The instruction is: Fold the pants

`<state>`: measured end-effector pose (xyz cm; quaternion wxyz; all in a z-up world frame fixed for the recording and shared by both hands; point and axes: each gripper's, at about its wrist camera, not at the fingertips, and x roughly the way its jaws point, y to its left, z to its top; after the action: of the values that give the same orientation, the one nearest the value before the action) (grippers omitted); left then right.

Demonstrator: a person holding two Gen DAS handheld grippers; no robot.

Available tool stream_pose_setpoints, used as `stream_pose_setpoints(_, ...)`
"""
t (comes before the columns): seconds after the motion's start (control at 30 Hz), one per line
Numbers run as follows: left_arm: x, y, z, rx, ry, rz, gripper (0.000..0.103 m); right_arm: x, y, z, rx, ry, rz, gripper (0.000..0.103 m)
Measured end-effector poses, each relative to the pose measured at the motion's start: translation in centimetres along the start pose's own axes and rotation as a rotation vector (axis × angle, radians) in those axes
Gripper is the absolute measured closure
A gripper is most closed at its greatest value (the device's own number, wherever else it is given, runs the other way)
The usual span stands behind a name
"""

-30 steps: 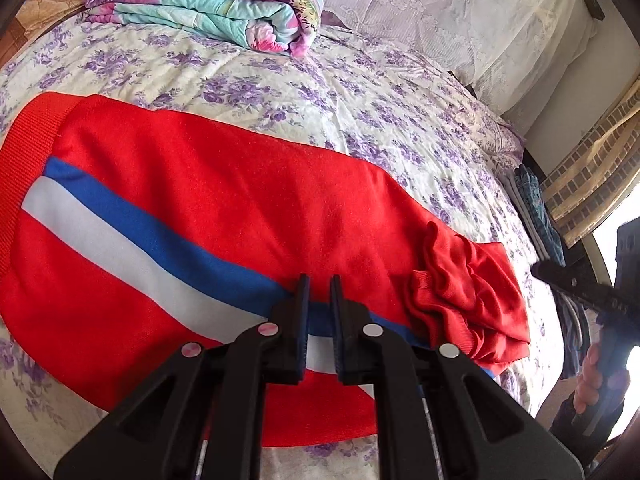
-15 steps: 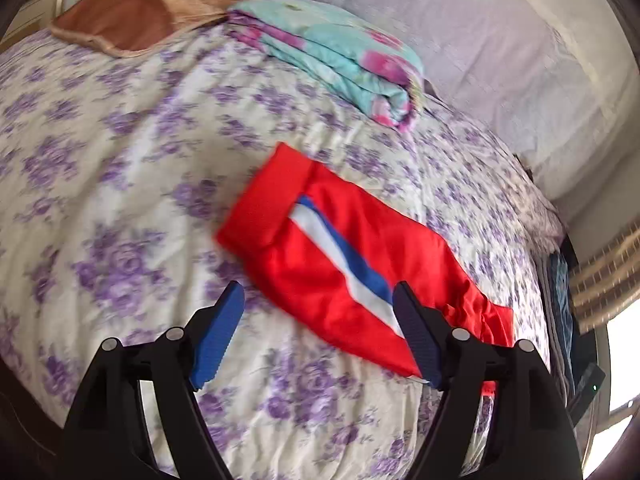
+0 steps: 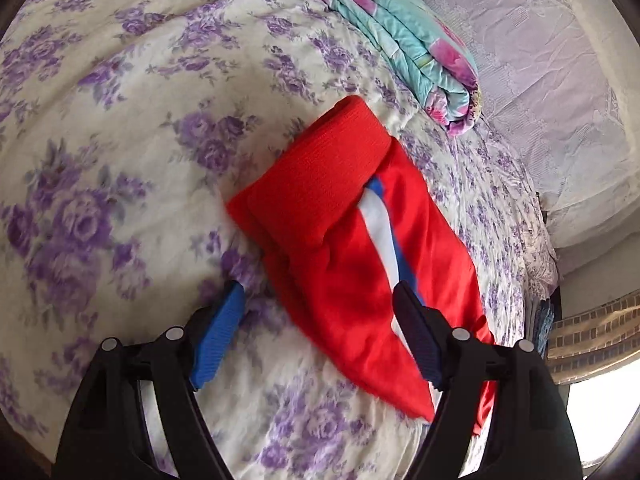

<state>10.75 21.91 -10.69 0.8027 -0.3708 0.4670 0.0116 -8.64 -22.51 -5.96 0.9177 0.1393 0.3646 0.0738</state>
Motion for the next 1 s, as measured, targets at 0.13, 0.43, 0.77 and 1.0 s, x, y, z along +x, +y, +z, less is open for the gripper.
stream_pose_setpoints(0.13, 2.0, -1.1, 2.1, -0.004, -0.001, 0.005, 0.067, 1.0, 0.1, -0.1, 0.004, 0.032, -0.004, 0.061)
stream_pose_setpoints(0.43, -5.2, -8.1, -2.3, 0.363, -0.232, -0.014, 0.083, 7.6, 4.5, 3.6, -0.049, 0.192, 0.162, 0.061)
stream_pose_setpoints(0.77, -6.5, -9.7, -3.4, 0.432, -0.207, -0.040, 0.083, 16.7, 13.4, 2.9, -0.298, 0.410, 0.186, 0.074)
stream_pose_setpoints(1.0, -5.8, -9.4, -2.8, 0.434, -0.198, -0.040, 0.083, 15.3, 12.6, 9.4, -0.224, 0.304, 0.107, 0.075)
